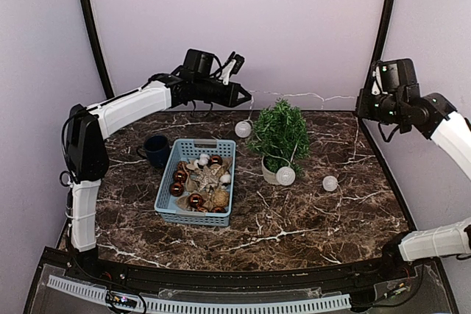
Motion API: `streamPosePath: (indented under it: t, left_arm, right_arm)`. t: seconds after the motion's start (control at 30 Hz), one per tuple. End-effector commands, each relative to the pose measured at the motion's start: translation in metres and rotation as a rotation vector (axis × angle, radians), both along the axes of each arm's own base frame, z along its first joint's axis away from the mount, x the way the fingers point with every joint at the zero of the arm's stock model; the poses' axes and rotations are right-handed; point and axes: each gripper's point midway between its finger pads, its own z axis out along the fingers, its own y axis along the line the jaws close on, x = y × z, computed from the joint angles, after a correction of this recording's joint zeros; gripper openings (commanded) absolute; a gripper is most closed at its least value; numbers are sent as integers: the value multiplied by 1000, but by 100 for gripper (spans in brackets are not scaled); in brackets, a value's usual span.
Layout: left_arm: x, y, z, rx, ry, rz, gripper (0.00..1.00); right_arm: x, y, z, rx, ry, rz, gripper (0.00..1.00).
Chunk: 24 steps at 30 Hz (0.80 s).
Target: Decorate the small christmas tree
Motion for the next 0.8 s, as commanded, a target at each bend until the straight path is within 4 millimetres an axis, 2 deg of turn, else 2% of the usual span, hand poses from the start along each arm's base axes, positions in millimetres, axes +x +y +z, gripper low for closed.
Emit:
streamPosePath:
  t: [0.0,0.23,0.33,0.47,0.73,0.77]
  left_arm:
    - [1,-14,22,-80,-54,-74,0]
    - [-2,-29,14,-147,-24,-148,3]
    - [0,-31,8,-142,-17,-146,13]
    - [-2,-31,12,-144,-22,-161,29]
    - [-2,-18,27,-95,-62,-106,41]
    - [-4,-15,33,-94,-73,-102,44]
  right_arm:
    - [3,-7,-8,16,9,12,0]
    - [-17,-20,-16,35,49,-19,0]
    - [-28,-23,-12,57,49,-22,0]
    - [-38,-23,-12,68,66,-13,0]
    - [-50,-25,-8,79,64,-1,0]
    - [-50,-28,-8,67,66,-10,0]
